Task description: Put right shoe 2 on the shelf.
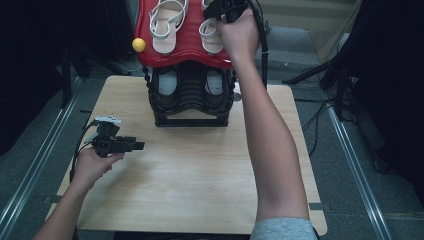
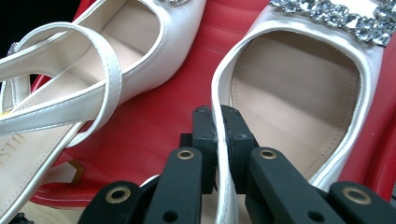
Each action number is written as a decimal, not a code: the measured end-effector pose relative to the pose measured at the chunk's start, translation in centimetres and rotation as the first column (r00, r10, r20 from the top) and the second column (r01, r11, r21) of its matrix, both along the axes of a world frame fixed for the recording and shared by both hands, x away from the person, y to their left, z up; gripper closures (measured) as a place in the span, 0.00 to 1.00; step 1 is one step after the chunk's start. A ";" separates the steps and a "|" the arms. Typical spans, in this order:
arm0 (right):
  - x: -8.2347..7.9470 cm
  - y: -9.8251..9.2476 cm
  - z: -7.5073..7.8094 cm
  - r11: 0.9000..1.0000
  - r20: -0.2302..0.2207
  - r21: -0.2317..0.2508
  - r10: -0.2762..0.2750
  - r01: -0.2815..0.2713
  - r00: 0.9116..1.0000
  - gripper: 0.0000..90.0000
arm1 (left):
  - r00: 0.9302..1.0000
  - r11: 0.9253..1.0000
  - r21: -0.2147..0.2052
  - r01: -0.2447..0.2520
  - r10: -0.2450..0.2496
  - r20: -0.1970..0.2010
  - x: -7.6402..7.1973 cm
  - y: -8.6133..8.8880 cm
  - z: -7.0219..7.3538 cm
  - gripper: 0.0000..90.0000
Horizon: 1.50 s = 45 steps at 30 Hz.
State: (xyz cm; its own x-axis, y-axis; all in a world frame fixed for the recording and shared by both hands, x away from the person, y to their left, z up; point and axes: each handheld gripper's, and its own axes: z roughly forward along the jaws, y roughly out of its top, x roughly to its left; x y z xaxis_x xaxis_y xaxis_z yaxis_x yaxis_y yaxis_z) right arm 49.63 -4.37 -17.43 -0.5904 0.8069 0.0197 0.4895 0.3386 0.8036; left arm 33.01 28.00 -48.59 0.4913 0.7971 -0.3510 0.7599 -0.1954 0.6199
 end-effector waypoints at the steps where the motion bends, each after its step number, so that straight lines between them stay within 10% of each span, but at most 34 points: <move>1: -0.1 0.0 0.0 1.000 -0.008 0.002 -0.006 0.006 1.000 0.96 | 1.000 1.000 0.000 -0.001 0.001 -0.001 0.0 0.0 0.0 0.51; 45: -2.3 -5.9 2.2 0.988 0.025 0.154 0.015 -0.018 1.000 0.63 | 1.000 1.000 0.001 -0.003 0.003 -0.001 0.0 0.0 0.0 0.51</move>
